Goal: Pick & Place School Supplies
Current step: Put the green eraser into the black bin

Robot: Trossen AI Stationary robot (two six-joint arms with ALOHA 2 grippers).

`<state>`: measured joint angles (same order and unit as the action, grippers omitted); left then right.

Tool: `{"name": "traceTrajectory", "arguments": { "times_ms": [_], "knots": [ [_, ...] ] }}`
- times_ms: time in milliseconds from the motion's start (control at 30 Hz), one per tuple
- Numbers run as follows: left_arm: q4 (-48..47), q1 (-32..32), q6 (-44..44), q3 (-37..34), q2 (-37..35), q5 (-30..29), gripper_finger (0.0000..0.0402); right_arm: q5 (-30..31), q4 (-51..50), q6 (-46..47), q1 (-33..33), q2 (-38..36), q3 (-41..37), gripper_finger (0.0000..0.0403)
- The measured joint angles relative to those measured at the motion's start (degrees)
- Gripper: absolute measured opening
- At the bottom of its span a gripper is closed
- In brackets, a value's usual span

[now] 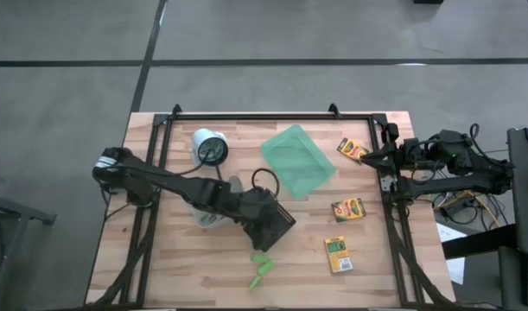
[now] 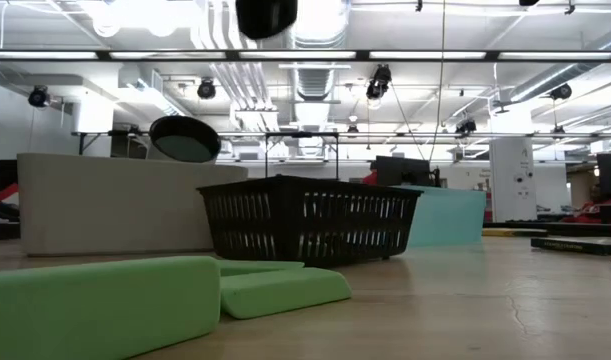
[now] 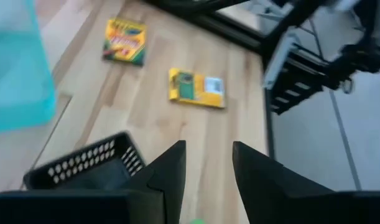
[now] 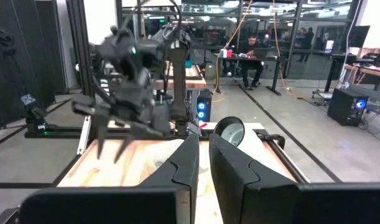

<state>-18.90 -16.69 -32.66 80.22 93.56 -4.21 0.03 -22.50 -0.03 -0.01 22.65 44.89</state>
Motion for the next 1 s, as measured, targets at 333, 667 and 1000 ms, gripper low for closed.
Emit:
{"name": "traceTrajectory", "arguments": {
  "times_ms": [333,667,1000],
  "knots": [
    [-1.5,-9.8,4.0,2.1,0.0,-6.0,0.0140,0.0,0.0,0.0,0.0,0.0,0.0,0.0036],
    [3.7,-19.3,5.5,-7.5,0.1,-16.8,0.0199,0.0,0.0,0.0,0.0,0.0,0.0,0.0036],
    [33.6,-20.3,6.3,-26.0,0.2,-20.4,0.0209,0.0,0.0,0.0,0.0,0.0,0.0,0.0036]
  ]
}}
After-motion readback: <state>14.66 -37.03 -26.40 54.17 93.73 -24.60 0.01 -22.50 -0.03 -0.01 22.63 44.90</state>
